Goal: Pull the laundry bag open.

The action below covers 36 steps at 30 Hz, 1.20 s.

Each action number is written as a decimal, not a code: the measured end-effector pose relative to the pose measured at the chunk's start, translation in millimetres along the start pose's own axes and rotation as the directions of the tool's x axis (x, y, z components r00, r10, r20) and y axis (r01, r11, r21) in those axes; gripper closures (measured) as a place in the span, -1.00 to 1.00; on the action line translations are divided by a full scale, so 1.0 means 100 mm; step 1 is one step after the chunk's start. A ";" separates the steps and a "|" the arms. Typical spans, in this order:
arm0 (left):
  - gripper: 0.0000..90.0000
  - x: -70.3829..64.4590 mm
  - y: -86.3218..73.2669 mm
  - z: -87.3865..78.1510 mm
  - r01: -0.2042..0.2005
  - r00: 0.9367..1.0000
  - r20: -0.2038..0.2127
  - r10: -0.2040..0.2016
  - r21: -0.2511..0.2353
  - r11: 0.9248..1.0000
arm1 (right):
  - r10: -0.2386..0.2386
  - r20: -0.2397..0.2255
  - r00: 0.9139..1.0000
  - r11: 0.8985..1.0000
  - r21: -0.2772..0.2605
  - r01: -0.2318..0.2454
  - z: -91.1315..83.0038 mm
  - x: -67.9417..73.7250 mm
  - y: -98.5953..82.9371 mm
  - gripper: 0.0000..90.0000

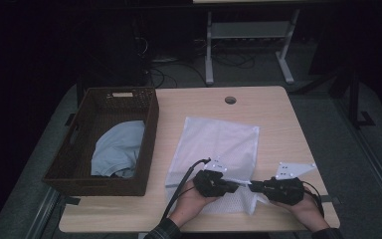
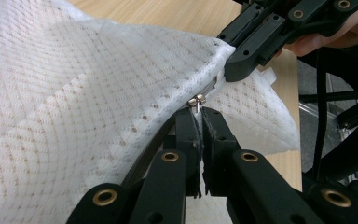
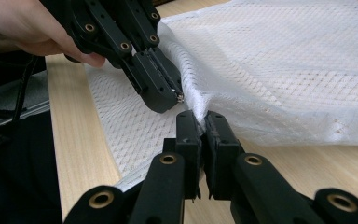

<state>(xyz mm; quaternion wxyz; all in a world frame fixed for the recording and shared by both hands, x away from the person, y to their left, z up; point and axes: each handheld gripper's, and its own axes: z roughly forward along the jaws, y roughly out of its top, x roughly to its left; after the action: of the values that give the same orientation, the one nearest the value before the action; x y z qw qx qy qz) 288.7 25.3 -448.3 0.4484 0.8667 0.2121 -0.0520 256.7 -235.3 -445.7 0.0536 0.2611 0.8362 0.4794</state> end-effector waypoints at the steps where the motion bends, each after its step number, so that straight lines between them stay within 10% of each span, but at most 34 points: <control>1: 0.94 0.00 0.00 0.00 0.002 1.000 0.001 -0.002 0.000 1.000 | 0.001 0.001 1.000 1.000 -0.001 -0.001 0.00 0.00 0.00 0.89; 36: 0.94 0.06 -0.03 -0.05 0.014 1.000 -0.012 -0.014 0.034 0.999 | 0.004 0.001 1.000 1.000 -0.001 -0.004 -0.04 -0.04 -0.02 0.89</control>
<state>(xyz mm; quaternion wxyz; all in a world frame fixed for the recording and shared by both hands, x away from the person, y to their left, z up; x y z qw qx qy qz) 292.7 33.1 -449.5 0.4320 0.8730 0.2199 -0.0538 258.0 -241.5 -446.2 0.0533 0.2631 0.8354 0.4797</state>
